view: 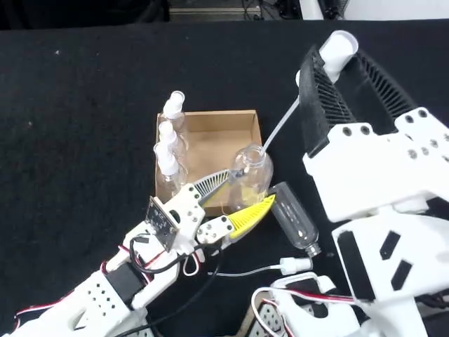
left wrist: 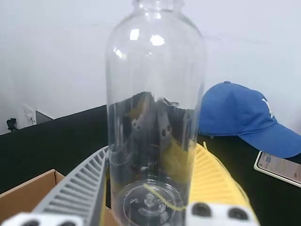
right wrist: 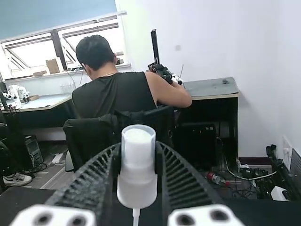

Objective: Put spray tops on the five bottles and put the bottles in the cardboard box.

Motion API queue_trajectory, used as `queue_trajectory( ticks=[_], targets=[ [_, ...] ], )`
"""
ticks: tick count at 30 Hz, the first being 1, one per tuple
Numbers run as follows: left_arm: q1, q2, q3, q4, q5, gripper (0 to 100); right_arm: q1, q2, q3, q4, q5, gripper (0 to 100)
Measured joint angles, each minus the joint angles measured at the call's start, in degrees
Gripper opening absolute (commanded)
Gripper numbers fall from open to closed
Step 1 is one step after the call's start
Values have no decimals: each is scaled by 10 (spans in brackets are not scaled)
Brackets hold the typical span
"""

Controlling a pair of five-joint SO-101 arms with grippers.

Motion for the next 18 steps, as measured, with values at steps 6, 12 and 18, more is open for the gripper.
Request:
queue_trajectory(
  ticks=[6, 12, 18],
  targets=[
    [0, 0, 0, 0, 0, 36, 0, 0, 5, 0, 0, 18],
    [0, 0, 0, 0, 0, 36, 0, -1, 72, -25, 0, 18],
    [0, 0, 0, 0, 0, 36, 0, 7, 99, -30, 0, 18]
  ],
)
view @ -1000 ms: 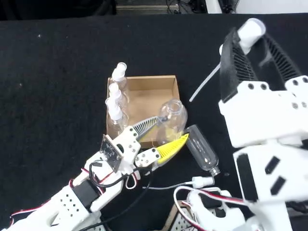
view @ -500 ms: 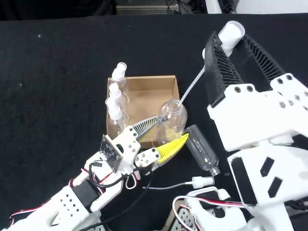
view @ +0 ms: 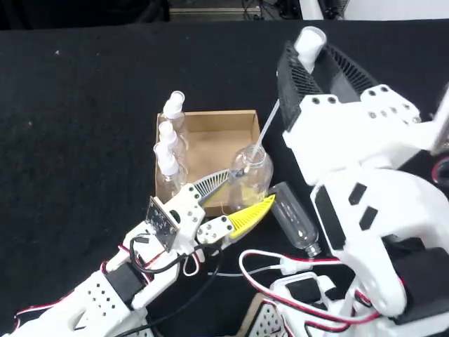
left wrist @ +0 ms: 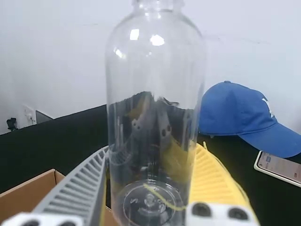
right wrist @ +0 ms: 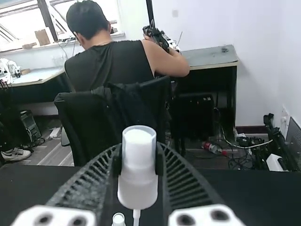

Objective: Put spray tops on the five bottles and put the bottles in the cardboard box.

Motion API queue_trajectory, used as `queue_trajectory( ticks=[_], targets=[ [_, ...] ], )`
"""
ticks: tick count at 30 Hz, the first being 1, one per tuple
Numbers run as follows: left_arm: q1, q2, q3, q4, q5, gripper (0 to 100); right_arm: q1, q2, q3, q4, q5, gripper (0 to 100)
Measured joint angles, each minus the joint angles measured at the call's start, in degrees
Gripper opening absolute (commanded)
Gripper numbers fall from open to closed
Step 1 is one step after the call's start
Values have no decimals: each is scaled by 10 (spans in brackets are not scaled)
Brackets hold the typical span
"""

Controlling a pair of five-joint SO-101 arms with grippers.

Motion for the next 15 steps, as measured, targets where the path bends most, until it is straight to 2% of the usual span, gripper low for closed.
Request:
queue_trajectory(
  ticks=[4, 12, 15],
  targets=[
    [0, 0, 0, 0, 0, 36, -11, -6, 0, 37, 0, 21],
    [3, -1, 9, 0, 0, 36, -107, -41, 10, 135, -2, 29],
    [4, -1, 9, -1, 0, 36, -117, -70, 27, 146, -2, 101]
  ],
)
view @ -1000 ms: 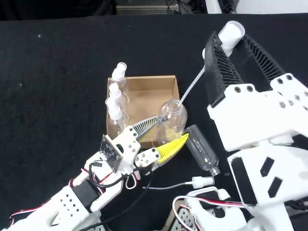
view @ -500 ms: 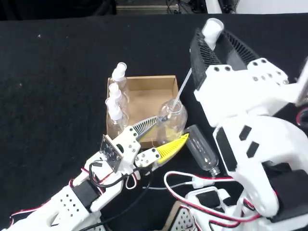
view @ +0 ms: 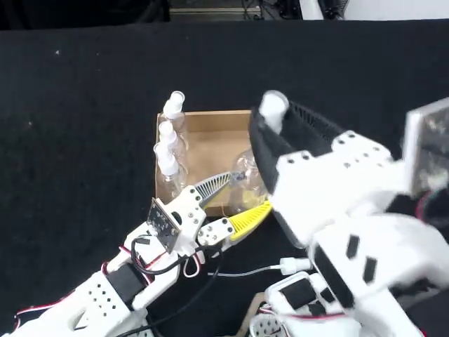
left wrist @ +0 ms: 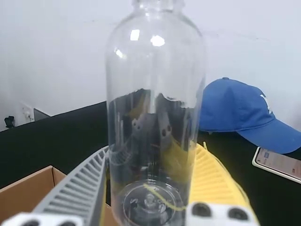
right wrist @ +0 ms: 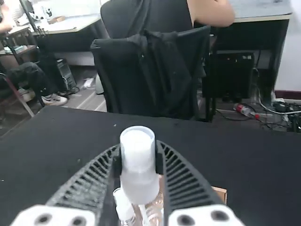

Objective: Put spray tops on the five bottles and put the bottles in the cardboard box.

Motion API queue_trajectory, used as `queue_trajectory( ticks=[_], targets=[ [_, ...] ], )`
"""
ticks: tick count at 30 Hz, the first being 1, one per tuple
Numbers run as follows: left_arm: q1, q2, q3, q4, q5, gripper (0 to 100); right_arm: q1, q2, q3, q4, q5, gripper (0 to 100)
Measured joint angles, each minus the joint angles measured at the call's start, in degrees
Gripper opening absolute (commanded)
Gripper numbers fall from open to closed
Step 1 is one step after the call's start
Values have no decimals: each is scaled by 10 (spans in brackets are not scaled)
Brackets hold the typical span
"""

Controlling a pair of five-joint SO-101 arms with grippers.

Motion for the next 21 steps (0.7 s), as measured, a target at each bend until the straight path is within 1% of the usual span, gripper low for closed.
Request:
queue_trajectory(
  ticks=[2, 4, 8, 12, 16, 21],
  targets=[
    [0, 0, 0, 0, 0, 36, -2, -10, 26, 1, 0, 153],
    [-1, 0, 0, 0, 0, 36, -5, -15, 62, 1, 0, 179],
    [-4, 1, 1, 0, 1, 36, -5, -17, 98, 1, 0, 181],
    [-4, 1, 1, 0, 1, 36, -7, -64, 98, 1, 4, 181],
    [-4, 1, 1, 0, 1, 36, -7, -126, 112, 19, 58, 181],
    [-4, 1, 1, 0, 1, 39, -7, -229, 208, 25, 105, 182]
  ],
)
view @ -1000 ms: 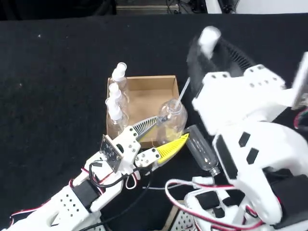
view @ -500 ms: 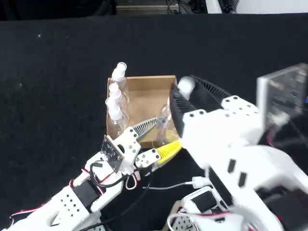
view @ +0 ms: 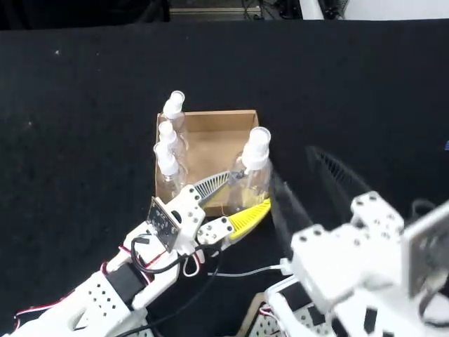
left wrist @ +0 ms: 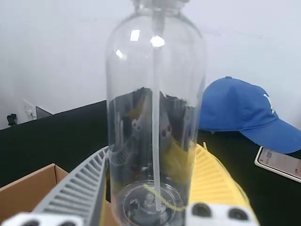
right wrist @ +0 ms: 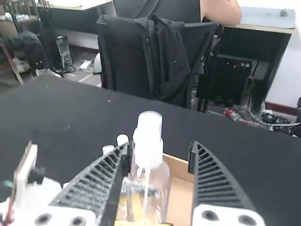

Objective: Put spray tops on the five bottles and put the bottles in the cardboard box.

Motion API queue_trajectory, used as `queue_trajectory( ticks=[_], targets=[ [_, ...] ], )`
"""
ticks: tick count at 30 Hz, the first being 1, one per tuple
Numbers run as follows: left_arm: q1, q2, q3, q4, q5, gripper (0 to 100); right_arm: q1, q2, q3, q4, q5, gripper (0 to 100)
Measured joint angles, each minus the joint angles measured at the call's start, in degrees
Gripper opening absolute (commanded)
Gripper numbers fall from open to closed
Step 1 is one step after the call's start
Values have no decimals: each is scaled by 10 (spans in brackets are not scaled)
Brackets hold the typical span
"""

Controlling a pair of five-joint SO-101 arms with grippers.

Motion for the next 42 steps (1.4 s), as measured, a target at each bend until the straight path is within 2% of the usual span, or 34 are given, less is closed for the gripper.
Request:
queue_trajectory(
  ticks=[5, 10, 13, 18, 22, 29, 37, 42],
  targets=[
    [0, 0, 0, 0, 0, 40, -1, -100, 156, -48, 25, 198],
    [-1, 0, 1, 0, 1, 40, -3, -113, 299, -69, 34, 327],
    [-1, 0, 1, 1, 2, 39, -4, -113, 306, -70, 35, 344],
    [1, 0, 1, 1, 3, 40, -4, -113, 307, -70, 36, 318],
    [36, 0, 17, 0, 3, 36, -4, -114, 307, -69, 37, 297],
    [68, 0, 21, 0, -69, 36, -4, -114, 310, -43, 35, 301],
    [71, 1, 23, 1, -79, 36, -4, -115, 345, -39, 35, 301],
    [76, 1, 23, 1, -80, 35, -4, -169, 351, -39, 34, 297]
  ],
)
